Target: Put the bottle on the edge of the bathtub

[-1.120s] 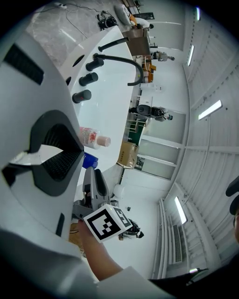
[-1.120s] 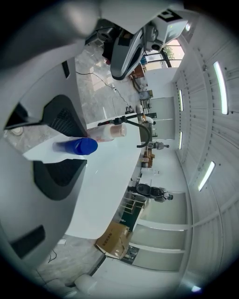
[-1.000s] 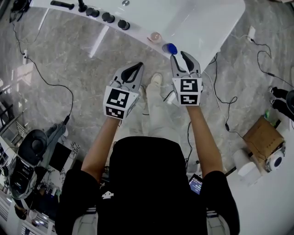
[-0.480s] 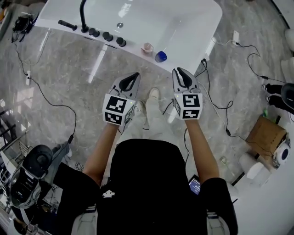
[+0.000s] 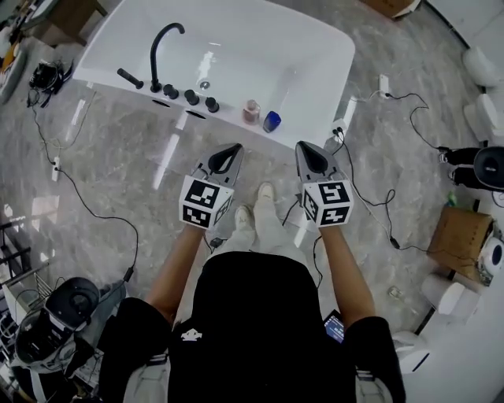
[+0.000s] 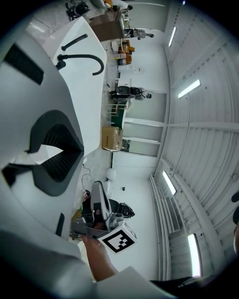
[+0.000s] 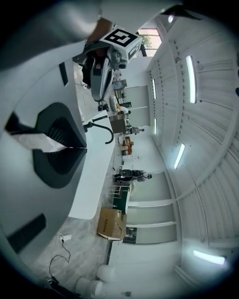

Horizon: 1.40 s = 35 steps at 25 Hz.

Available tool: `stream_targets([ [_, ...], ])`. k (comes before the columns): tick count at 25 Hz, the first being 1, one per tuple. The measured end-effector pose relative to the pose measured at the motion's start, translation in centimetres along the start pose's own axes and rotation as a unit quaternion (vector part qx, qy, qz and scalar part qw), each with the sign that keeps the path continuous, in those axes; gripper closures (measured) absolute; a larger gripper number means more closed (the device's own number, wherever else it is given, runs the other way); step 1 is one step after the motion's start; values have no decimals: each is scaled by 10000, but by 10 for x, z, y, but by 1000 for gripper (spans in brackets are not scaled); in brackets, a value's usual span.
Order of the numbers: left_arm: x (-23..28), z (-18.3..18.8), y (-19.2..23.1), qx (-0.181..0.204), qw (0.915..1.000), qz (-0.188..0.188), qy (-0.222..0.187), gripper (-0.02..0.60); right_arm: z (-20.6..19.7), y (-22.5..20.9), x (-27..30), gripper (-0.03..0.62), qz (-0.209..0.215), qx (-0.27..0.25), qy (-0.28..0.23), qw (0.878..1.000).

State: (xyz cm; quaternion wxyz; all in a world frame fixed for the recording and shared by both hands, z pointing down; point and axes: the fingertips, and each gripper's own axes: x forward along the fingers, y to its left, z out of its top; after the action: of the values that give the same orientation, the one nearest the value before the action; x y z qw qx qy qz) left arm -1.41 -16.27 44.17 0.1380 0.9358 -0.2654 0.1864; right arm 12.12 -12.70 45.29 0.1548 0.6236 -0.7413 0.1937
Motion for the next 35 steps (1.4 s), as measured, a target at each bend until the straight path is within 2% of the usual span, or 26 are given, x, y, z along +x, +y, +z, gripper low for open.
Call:
stream_targets([
  [11, -60, 58, -31, 293, 9966, -267, -719, 569, 46, 40, -70, 569, -226, -364, -609, 9972],
  [24, -109, 114, -51, 526, 9909, 54, -1238, 569, 105, 36, -121, 569, -210, -511, -1344, 9894],
  [30, -114, 141, -84, 508, 9874, 137, -1491, 569, 124, 27, -155, 569, -269, -815, -1605, 9833],
  [35, -119, 155, -103, 615, 9849, 196, -1607, 569, 135, 20, -177, 569, -230, -825, -1774, 9804],
])
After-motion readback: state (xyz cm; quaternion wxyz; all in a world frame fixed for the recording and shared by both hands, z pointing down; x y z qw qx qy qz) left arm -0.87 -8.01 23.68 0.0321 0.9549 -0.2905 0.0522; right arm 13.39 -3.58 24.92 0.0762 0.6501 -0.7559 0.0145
